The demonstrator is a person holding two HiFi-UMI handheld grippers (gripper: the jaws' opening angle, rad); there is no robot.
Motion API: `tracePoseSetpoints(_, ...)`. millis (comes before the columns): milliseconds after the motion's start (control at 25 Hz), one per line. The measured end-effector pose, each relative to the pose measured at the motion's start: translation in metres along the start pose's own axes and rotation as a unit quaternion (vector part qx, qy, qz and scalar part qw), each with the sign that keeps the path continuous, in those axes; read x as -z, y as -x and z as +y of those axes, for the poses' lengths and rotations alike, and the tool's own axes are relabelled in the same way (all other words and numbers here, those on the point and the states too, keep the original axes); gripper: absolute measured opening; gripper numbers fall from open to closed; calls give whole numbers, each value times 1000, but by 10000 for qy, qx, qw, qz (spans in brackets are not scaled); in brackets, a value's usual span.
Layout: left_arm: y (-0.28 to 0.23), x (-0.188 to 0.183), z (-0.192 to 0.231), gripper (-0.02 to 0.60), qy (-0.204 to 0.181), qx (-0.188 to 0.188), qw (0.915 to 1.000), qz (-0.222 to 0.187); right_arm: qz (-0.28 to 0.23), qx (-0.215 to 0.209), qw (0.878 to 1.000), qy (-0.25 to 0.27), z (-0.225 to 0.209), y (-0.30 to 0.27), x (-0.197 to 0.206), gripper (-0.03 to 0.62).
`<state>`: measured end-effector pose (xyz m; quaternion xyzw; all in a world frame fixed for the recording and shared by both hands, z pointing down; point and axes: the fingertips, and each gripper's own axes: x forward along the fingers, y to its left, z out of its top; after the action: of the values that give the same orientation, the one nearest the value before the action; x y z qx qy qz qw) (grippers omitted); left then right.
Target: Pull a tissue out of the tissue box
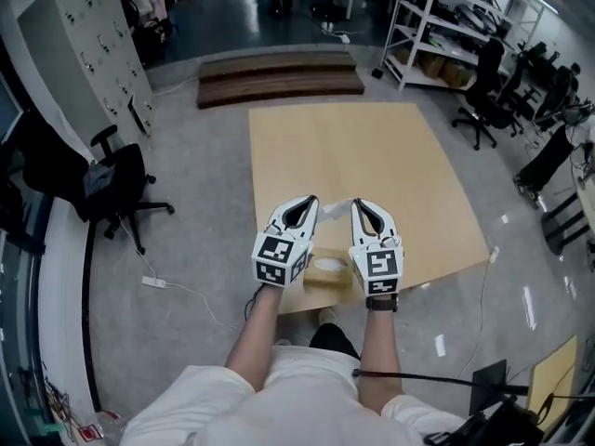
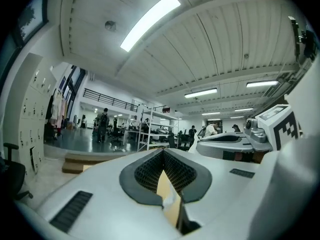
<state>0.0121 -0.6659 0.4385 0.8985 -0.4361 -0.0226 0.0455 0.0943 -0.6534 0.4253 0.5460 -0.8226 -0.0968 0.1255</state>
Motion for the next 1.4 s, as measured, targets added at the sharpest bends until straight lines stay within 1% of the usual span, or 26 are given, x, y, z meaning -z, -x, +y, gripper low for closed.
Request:
tracePoseSetpoints(160, 9, -39, 3, 2, -284, -64, 9985, -466, -582, 590, 9957, -422, -14, 11, -40, 3)
tracePoseSetpoints(280, 19, -55, 2, 2, -481, -180, 9964, -682, -841, 779, 9908, -724, -17, 21, -55, 3)
tracePoseSetpoints(400, 24, -64, 0, 2, -589, -261, 9947, -801, -1020, 900, 9879, -751, -21, 31, -67, 3)
tracePoseSetpoints(520, 26, -69, -4, 2, -604, -243, 9941, -868, -1029, 999, 9875, -653, -23, 36, -73, 3)
tracePoseSetpoints(720, 31, -70, -3, 2, -645, -229, 9936, -894, -940, 1084, 9879, -596, -18, 37, -73, 3)
tracePoseSetpoints(1000, 33, -63, 1, 2, -604, -230, 9943, -843, -941, 982, 9891, -570, -12, 33, -72, 3)
tracePoseSetpoints(1400, 26, -51, 11, 2, -537, -150, 9956, -747, -811, 1006, 9896, -625, -9, 19, -58, 3)
